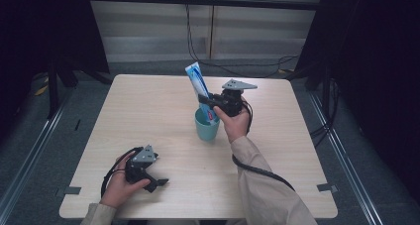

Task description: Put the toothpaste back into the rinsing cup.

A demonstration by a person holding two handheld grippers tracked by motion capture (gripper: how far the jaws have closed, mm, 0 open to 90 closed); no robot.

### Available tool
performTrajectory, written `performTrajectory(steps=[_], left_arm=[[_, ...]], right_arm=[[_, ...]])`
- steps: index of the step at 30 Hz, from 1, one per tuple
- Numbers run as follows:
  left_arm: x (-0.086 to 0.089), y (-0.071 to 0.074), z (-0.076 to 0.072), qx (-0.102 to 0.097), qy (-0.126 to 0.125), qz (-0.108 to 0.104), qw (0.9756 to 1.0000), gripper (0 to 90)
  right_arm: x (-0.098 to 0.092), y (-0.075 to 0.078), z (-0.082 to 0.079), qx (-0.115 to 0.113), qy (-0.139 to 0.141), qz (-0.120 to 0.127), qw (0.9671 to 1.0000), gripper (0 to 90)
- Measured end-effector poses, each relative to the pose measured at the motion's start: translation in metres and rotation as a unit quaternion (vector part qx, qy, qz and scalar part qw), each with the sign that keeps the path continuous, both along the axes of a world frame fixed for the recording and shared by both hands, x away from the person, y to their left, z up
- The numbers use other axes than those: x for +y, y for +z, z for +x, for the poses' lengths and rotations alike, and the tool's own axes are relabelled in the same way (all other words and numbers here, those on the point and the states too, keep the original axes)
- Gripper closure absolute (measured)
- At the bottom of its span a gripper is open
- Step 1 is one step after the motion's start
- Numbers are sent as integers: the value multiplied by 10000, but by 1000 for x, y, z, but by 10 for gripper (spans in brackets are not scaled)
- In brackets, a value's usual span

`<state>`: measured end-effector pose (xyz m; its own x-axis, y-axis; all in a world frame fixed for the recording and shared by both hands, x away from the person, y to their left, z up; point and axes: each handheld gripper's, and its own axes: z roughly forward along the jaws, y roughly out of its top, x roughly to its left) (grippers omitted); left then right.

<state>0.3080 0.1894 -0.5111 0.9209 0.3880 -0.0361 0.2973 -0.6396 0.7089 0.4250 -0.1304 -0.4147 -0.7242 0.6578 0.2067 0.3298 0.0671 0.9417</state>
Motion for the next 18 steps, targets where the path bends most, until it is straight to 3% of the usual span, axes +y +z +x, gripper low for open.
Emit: performTrajectory(steps=[18], left_arm=[[0,0,0,-2,-4,2,10000,0]], right_arm=[[2,-14,-2,97,-21,-66,9999,736]])
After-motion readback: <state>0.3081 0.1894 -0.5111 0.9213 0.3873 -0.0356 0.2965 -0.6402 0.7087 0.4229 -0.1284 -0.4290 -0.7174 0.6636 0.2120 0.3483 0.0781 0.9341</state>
